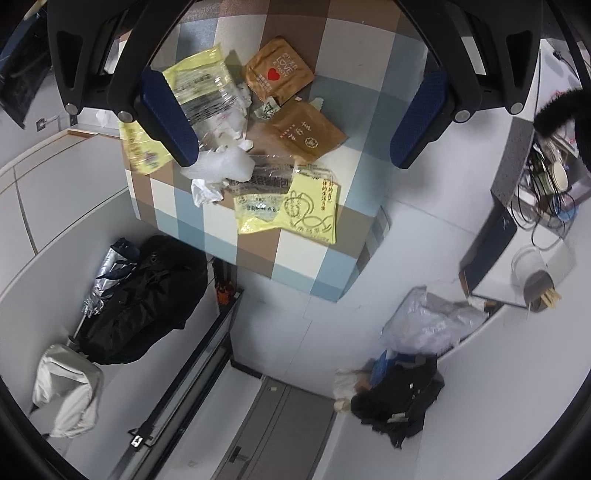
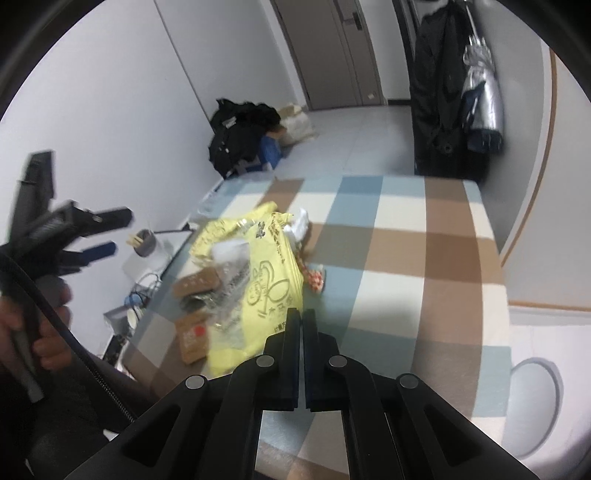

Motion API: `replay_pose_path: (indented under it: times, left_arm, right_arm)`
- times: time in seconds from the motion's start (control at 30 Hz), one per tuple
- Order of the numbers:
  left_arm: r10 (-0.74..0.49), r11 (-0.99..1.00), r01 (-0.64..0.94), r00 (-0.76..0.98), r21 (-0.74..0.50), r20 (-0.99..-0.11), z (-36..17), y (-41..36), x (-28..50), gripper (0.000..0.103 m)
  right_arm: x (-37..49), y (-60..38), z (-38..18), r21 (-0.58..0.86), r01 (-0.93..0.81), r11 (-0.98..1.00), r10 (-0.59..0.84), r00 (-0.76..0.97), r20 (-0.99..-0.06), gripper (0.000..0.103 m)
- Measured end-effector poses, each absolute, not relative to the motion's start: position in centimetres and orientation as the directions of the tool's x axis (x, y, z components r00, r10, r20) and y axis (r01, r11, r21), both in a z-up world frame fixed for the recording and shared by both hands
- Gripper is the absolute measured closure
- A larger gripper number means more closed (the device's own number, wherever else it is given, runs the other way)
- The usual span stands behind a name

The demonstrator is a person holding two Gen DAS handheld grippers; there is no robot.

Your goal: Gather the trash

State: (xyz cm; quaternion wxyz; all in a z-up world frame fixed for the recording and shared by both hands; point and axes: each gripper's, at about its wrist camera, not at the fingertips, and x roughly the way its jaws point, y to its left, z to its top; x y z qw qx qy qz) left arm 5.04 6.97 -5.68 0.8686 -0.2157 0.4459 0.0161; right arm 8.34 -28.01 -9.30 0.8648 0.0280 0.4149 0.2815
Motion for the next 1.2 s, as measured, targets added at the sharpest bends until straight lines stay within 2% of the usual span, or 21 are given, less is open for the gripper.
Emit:
replay_pose_path:
  times: [0.3,0.43,0.6,0.73,0.87,0.97,1.03,1.1,1.2]
  left_arm:
    - [-0.186,0.894,-0.286,0.463,-0.344,-0.867,-9.4,7.0,6.8,0.002]
    - [-0.206,0.891,-0.301,0.398,-0.339,-0.894,-11.0,6.8,7.5,0.011]
    - [-0.248,0.863,-0.342,0.356,-0.373,-0.901,-12.1,7.2,7.8,0.015]
    - [-0.311,0.814,-0.394,0.324,-0.427,-0.893,-13.1,7.6,7.9,0.028]
    - [-0.321,0.8,-0.406,0.333,-0.442,-0.887,-13.0,7.7,7.7,0.03]
    - [-0.355,0.783,-0.405,0.331,-0.471,-0.874,-13.0,7.5,7.9,0.041]
    - [-0.374,0.779,-0.4,0.323,-0.483,-0.87,-13.3,7.4,8.0,0.053]
    - [-0.364,0.782,-0.403,0.324,-0.475,-0.874,-13.3,7.2,8.3,0.057]
    - [-0.345,0.791,-0.41,0.312,-0.453,-0.885,-13.4,7.3,8.5,0.079]
  right_arm:
    - [7.2,-30.0,-6.4,0.288,-0.488,0.824,0.549,0.561,-0.62,0.102]
    - [7.4,-30.9,-6.0,0.307,-0.485,0.819,0.562,0.57,-0.599,0.102]
    - [7.8,-31.5,-5.9,0.324,-0.48,0.815,0.571,0.568,-0.593,0.102]
    - [8.1,-31.6,-6.4,0.338,-0.476,0.812,0.575,0.549,-0.607,0.102]
    - [8.1,-31.6,-6.4,0.345,-0.482,0.805,0.584,0.543,-0.604,0.102]
    - [8.0,-31.6,-6.3,0.348,-0.487,0.801,0.589,0.54,-0.601,0.102]
    - [8.0,-31.6,-6.3,0.35,-0.488,0.8,0.592,0.539,-0.6,0.102]
    - [8.0,-31.7,-6.2,0.352,-0.49,0.798,0.594,0.54,-0.596,0.102]
    - [7.9,-31.6,-6.2,0.349,-0.491,0.798,0.593,0.54,-0.598,0.102]
